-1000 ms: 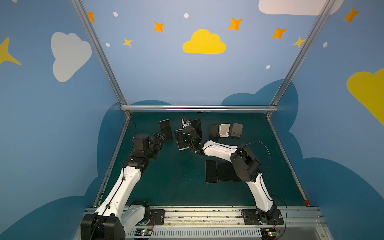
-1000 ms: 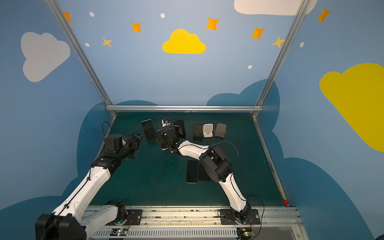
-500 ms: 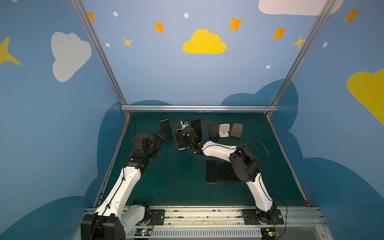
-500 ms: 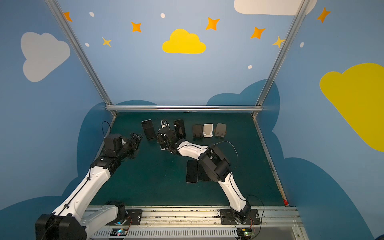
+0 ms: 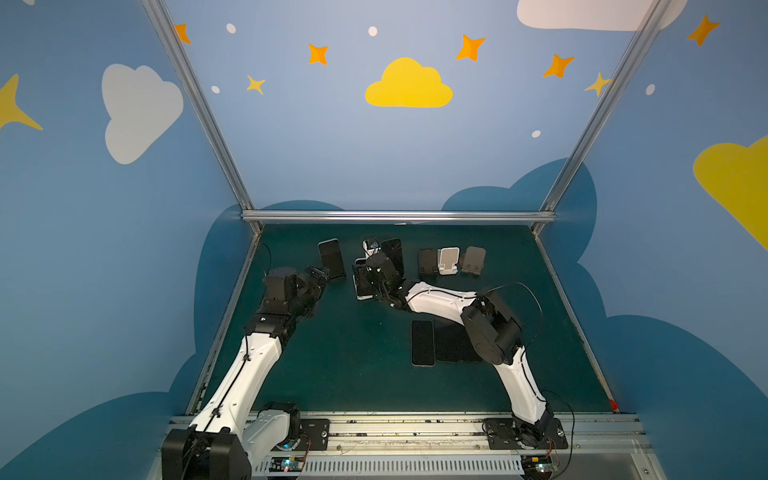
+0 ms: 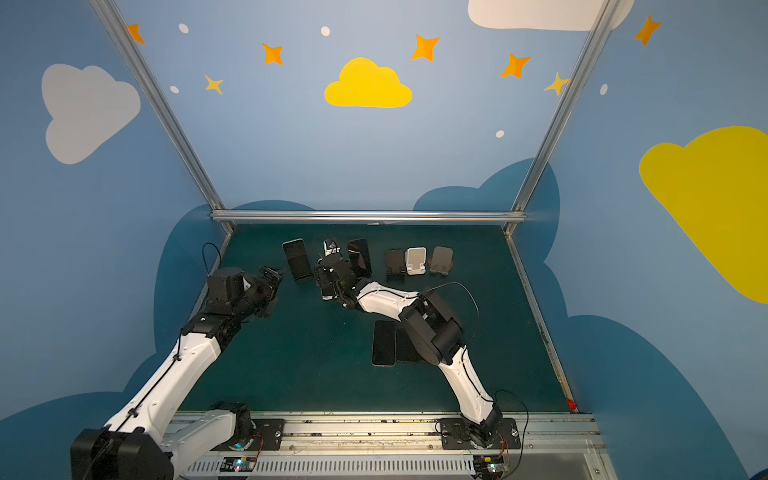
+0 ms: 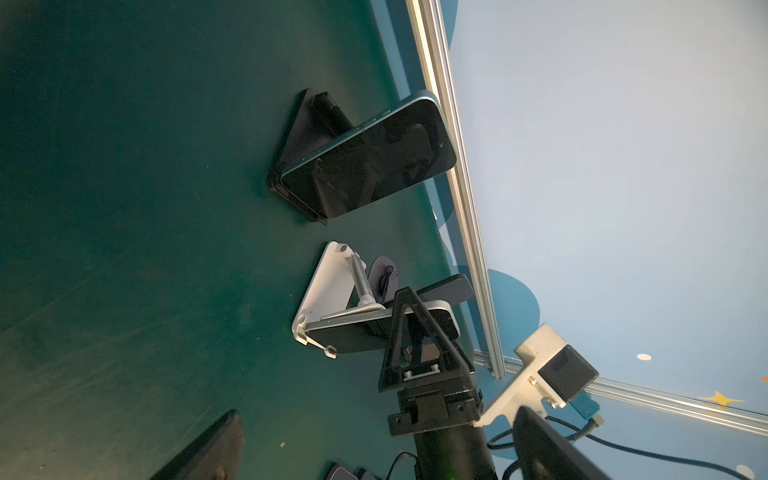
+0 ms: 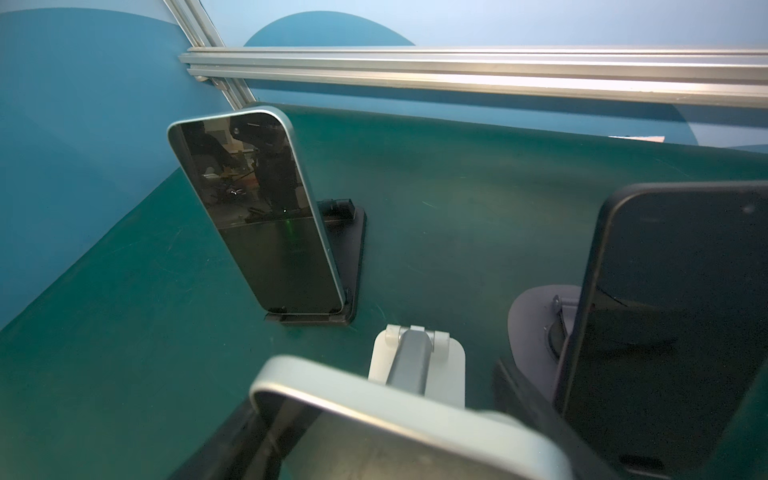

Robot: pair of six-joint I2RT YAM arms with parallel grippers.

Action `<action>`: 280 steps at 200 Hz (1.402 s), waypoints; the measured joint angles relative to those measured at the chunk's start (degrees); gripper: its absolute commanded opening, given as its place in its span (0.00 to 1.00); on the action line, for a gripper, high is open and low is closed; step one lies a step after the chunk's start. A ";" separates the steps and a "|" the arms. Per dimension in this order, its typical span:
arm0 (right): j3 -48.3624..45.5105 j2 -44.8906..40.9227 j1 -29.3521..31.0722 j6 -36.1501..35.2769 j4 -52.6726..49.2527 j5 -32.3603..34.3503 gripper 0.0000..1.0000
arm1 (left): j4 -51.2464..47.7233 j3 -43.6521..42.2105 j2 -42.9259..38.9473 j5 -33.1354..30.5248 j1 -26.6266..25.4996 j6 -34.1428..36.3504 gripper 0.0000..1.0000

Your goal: Remove the phone from the phone stand

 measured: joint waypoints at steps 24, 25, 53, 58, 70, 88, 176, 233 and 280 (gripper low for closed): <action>-0.11 -0.31 0.00 -0.17 -0.46 -0.20 0.70 | -0.02 0.00 0.00 0.00 0.00 0.00 1.00; -0.13 -0.33 0.00 -0.17 -0.46 -0.20 0.70 | 0.00 0.00 0.00 0.00 0.00 0.00 1.00; -1.49 -1.57 0.09 -0.22 -0.44 -0.42 0.70 | 0.00 0.00 0.00 0.00 0.00 0.00 1.00; -1.81 -1.86 0.09 -0.24 -0.44 -0.48 0.70 | 0.00 0.00 0.00 -0.02 0.00 0.00 1.00; -2.49 -2.56 0.11 -0.42 -0.48 -0.63 0.70 | 0.00 0.00 0.00 0.00 0.00 -0.02 1.00; -3.39 -3.50 0.13 -0.85 -0.52 -0.72 0.70 | 0.17 0.00 0.00 0.02 0.02 -0.02 1.00; -3.56 -4.52 -0.17 -1.46 -2.05 -1.51 0.69 | 0.37 -0.04 0.00 0.42 0.02 -0.02 1.00; -3.21 -4.48 -0.28 -2.54 -3.06 -2.62 0.69 | 0.39 -0.04 0.00 0.52 0.02 -0.02 1.00; -3.26 -4.57 -0.28 -3.26 -3.08 -3.13 0.69 | 0.44 -0.04 0.00 0.98 0.02 0.00 1.00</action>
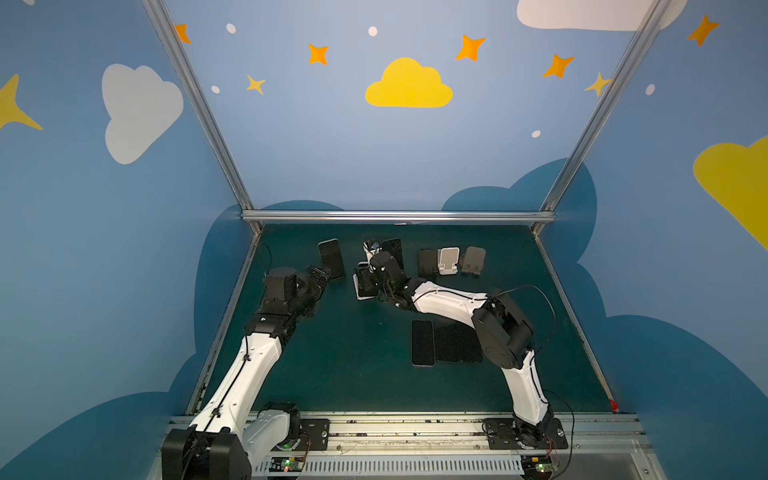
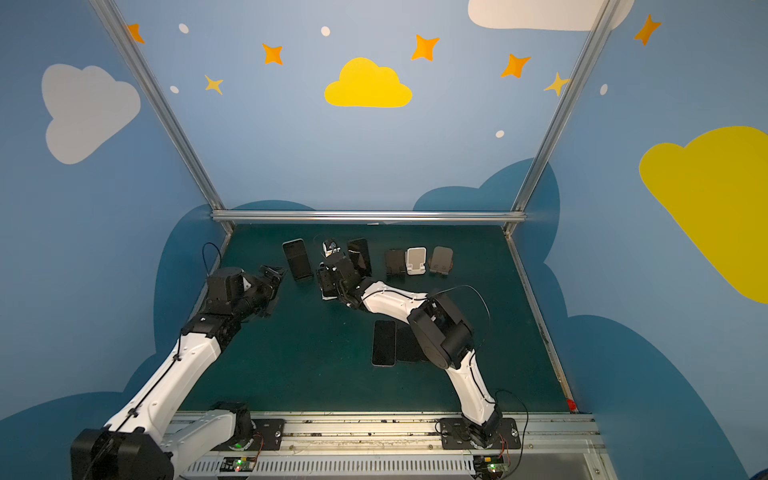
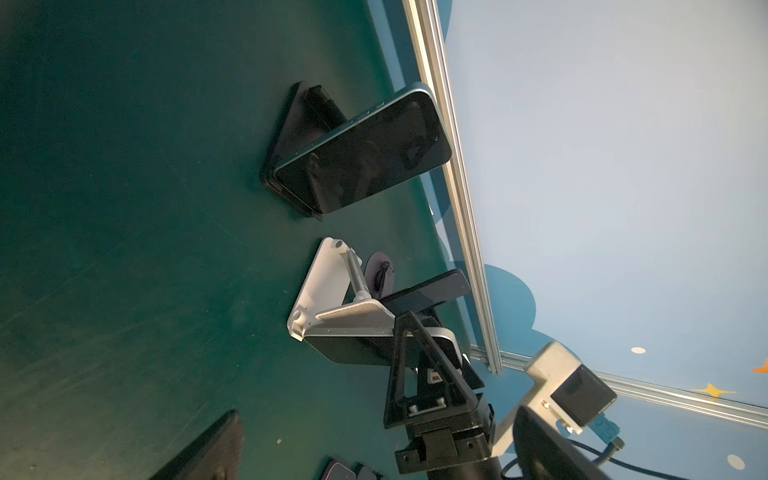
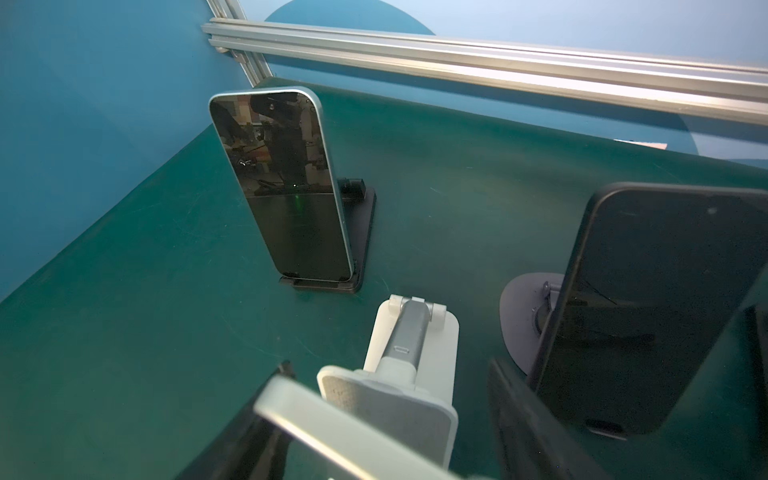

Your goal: Remove the phone from the phone stand

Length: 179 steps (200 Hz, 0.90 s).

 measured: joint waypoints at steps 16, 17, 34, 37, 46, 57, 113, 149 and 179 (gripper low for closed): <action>-0.11 -0.13 0.00 -0.13 -0.11 -0.20 0.68 | 0.00 0.00 0.00 0.04 0.00 0.00 1.00; -0.11 -0.13 0.00 -0.13 -0.13 -0.20 0.68 | 0.00 0.00 0.00 0.04 0.00 0.00 1.00; -0.20 -0.26 0.00 -0.17 -0.50 -0.37 0.68 | 0.02 0.00 0.00 0.04 0.00 0.00 1.00; -0.24 -0.28 0.00 -0.17 -0.57 -0.39 0.68 | 0.02 0.00 0.00 0.04 0.00 0.00 1.00; -0.42 -0.35 0.00 -0.22 -0.70 -0.44 0.68 | 0.07 0.00 0.00 0.07 0.00 0.00 1.00; -0.57 -0.52 0.00 -0.31 -0.85 -0.44 0.68 | 0.20 0.00 0.00 0.09 0.00 0.00 1.00; -1.09 -3.80 0.00 -0.59 -0.37 -0.48 0.68 | 0.39 0.00 0.02 0.11 0.00 0.00 1.00; 1.01 -2.67 -0.57 -0.04 -0.61 -1.07 0.67 | 0.39 0.00 0.11 0.13 0.00 0.00 1.00; 4.24 0.07 -1.16 1.09 -1.27 -2.60 0.67 | 0.44 -0.02 0.11 0.15 0.00 0.00 1.00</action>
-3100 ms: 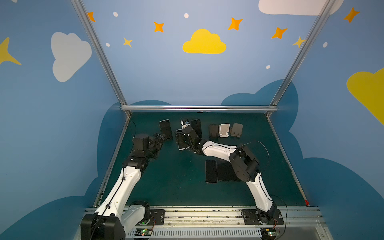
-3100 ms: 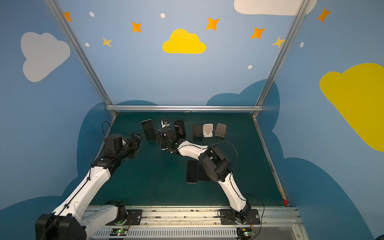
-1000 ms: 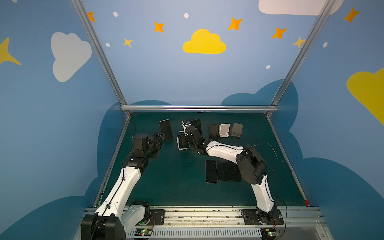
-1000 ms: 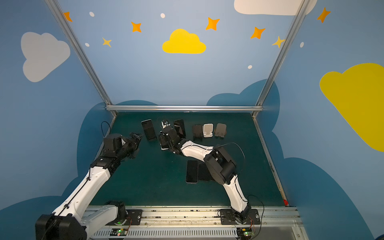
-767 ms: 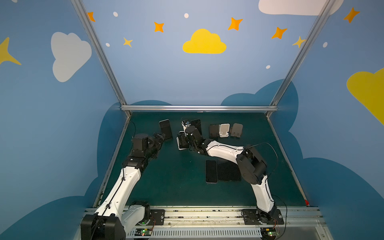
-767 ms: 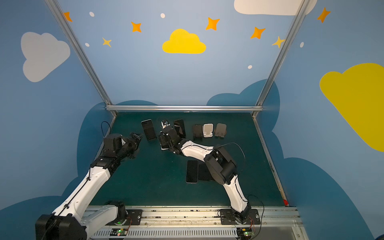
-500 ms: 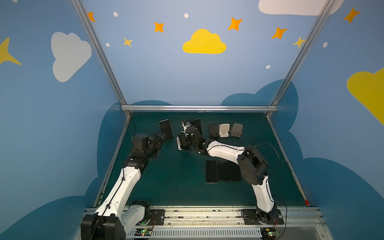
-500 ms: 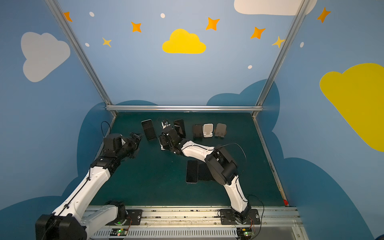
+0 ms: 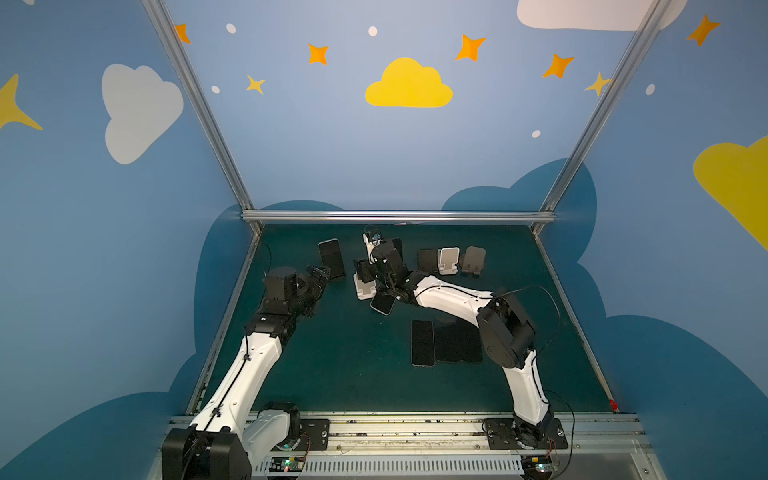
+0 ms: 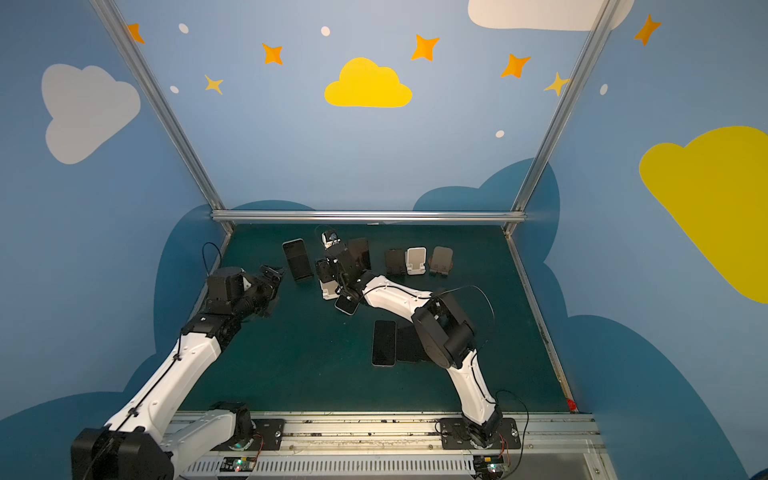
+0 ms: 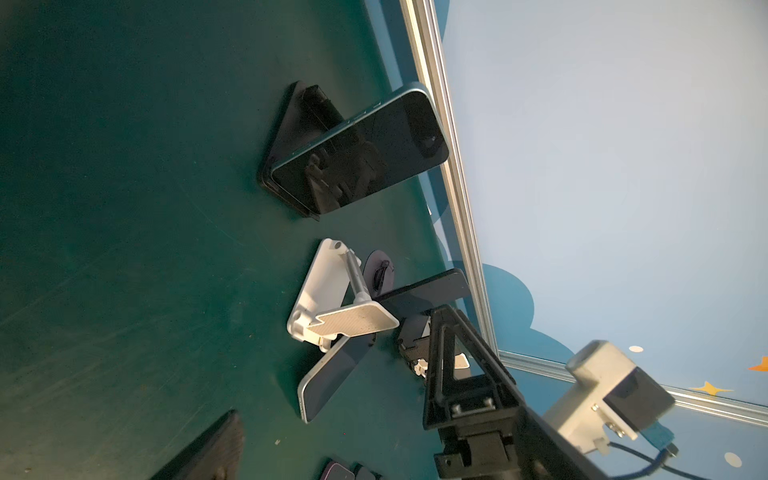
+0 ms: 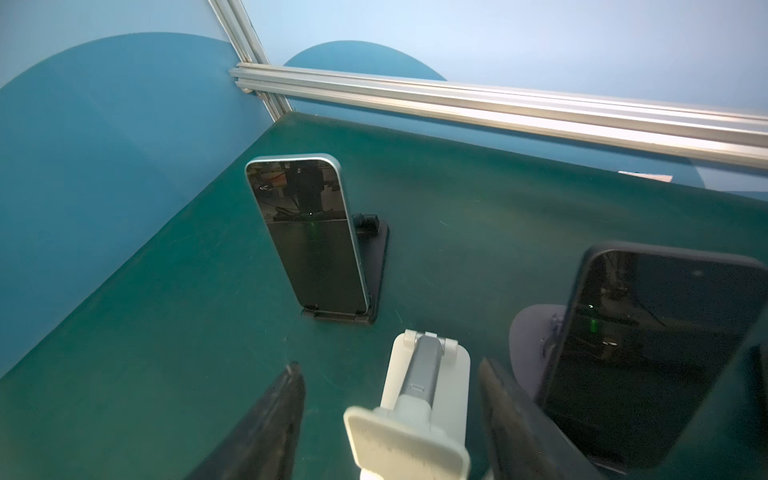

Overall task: Remove the phone from the phone stand
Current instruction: 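Lift the silver-edged phone out of the white stand toward the robot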

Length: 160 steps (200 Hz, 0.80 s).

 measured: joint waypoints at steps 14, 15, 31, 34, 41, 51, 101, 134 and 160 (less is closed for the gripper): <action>-0.39 0.04 -0.07 0.37 0.00 -0.35 0.67 | 0.02 0.00 0.00 -0.02 0.00 0.00 1.00; -0.44 0.04 -0.07 0.42 0.04 -0.35 0.67 | 0.00 0.00 0.00 -0.02 0.00 0.00 1.00; -1.77 -0.09 -0.44 0.81 0.70 -0.52 0.68 | 0.09 0.00 0.00 0.00 0.00 0.00 1.00; -2.19 -0.24 -0.46 0.90 0.68 -0.46 0.69 | 0.11 0.00 0.00 0.00 0.00 0.00 1.00; -3.34 -0.55 -0.66 1.07 0.44 -0.42 0.70 | 0.20 0.00 0.00 -0.02 0.00 0.00 1.00; -5.35 -1.22 -0.90 1.36 -0.42 -0.28 0.75 | 0.28 0.00 0.00 -0.02 0.00 0.00 1.00; -6.73 -3.85 -2.54 12.57 -19.80 8.35 0.90 | 0.35 0.00 0.00 0.17 0.00 -0.02 1.00; -4.17 -3.19 -3.61 22.38 -30.10 10.49 0.93 | 0.37 -0.04 0.00 0.31 0.00 -0.02 1.00; -0.61 -0.96 -3.91 29.18 -33.31 10.56 0.94 | 0.39 -0.20 0.00 0.33 0.00 -0.02 1.00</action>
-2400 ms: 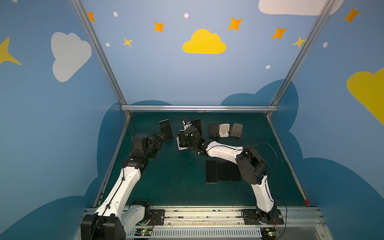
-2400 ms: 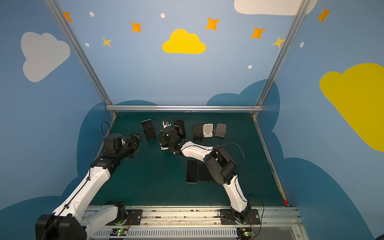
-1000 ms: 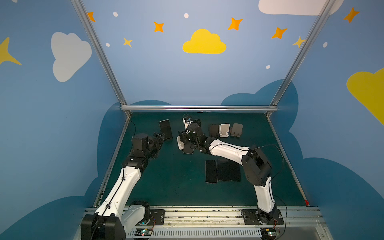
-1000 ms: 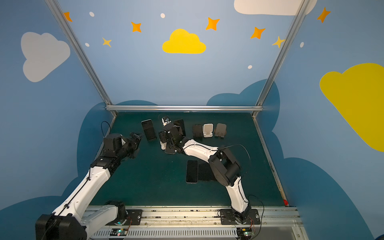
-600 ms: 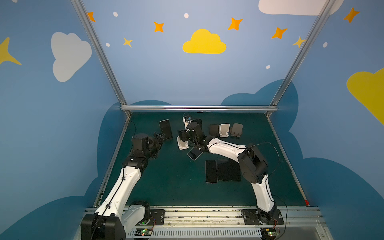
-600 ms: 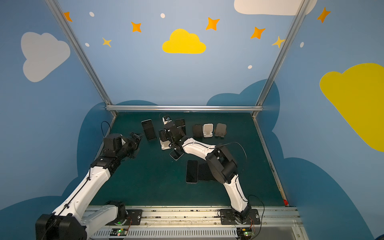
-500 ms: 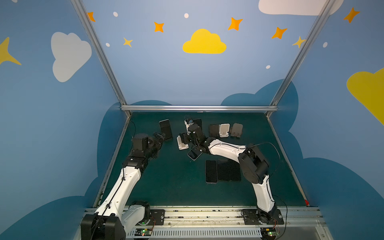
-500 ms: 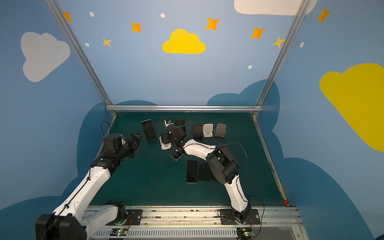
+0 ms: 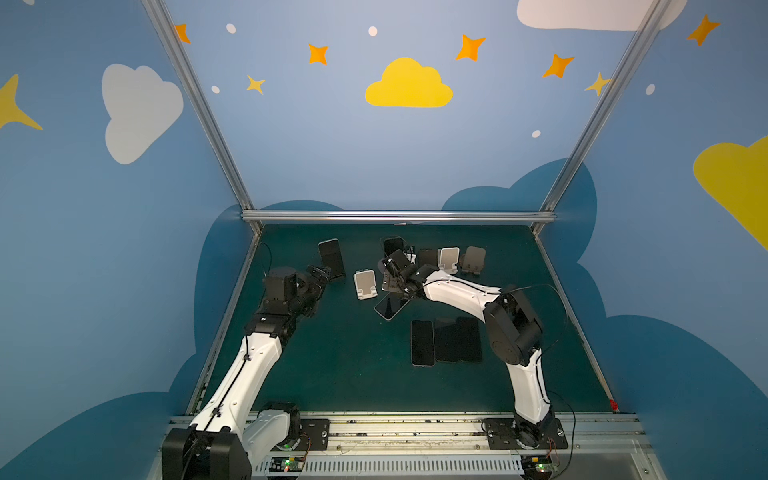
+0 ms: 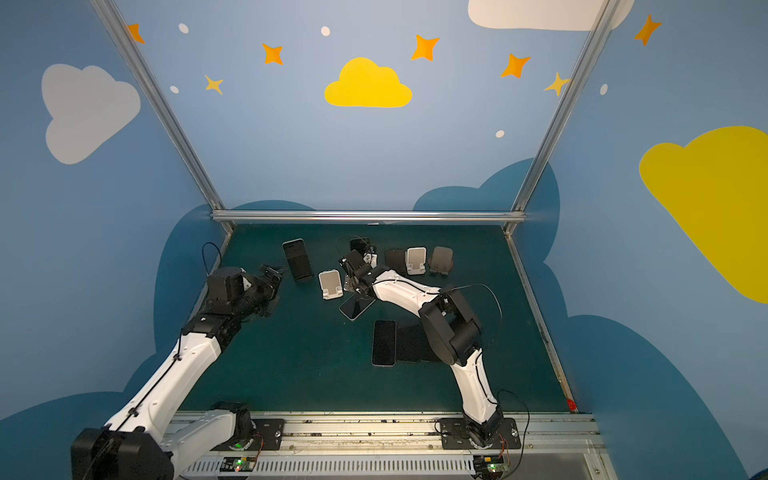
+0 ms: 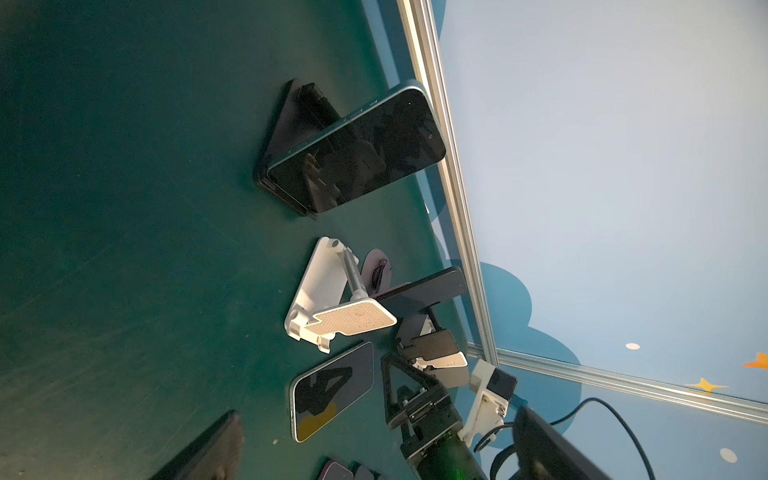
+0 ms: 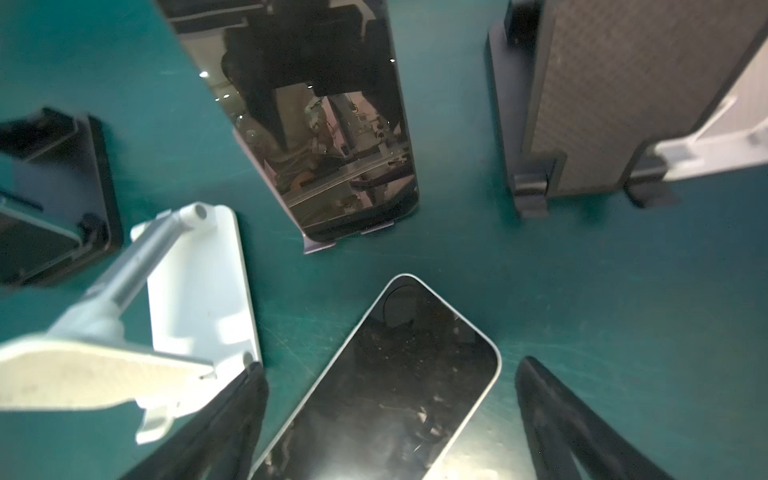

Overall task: Remove the phone from the phone stand
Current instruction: 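Lift the silver-edged phone out of the white stand toward the robot, then lower the silver-edged phone onto the table beside the purple-edged phone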

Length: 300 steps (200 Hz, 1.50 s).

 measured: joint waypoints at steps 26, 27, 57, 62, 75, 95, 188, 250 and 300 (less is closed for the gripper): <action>1.09 1.86 -0.31 4.55 -1.57 -0.83 0.93 | 0.00 -0.07 0.00 0.00 0.00 0.00 1.00; 1.14 2.01 -0.33 4.85 -1.75 -0.85 0.93 | -0.02 -0.07 0.00 0.00 0.00 0.00 1.00; 1.55 3.50 -0.63 8.87 -4.94 -0.98 0.93 | 0.00 -0.07 0.00 0.00 0.00 0.00 1.00; 1.55 3.65 -0.66 9.35 -5.35 -1.03 0.93 | 0.00 -0.07 0.00 0.00 0.00 0.00 1.00; 1.62 4.04 -0.87 10.60 -6.19 -1.29 0.93 | 0.00 -0.07 0.00 0.07 0.00 -0.02 1.00; 2.95 5.57 -1.07 11.74 -7.45 -2.08 0.93 | 0.00 -0.07 0.00 0.07 0.00 -0.04 1.00; 10.82 10.69 -1.81 12.72 -12.26 -3.98 0.84 | 0.00 -0.07 -0.11 0.07 0.00 -0.26 1.00; 15.89 13.29 -2.73 13.05 -17.70 -6.51 0.74 | 0.02 -0.15 -0.76 0.04 -0.02 -0.44 1.00; 12.46 10.91 -2.75 9.64 -17.64 -10.38 0.70 | 0.07 -0.17 -1.14 0.02 -0.07 -0.44 1.00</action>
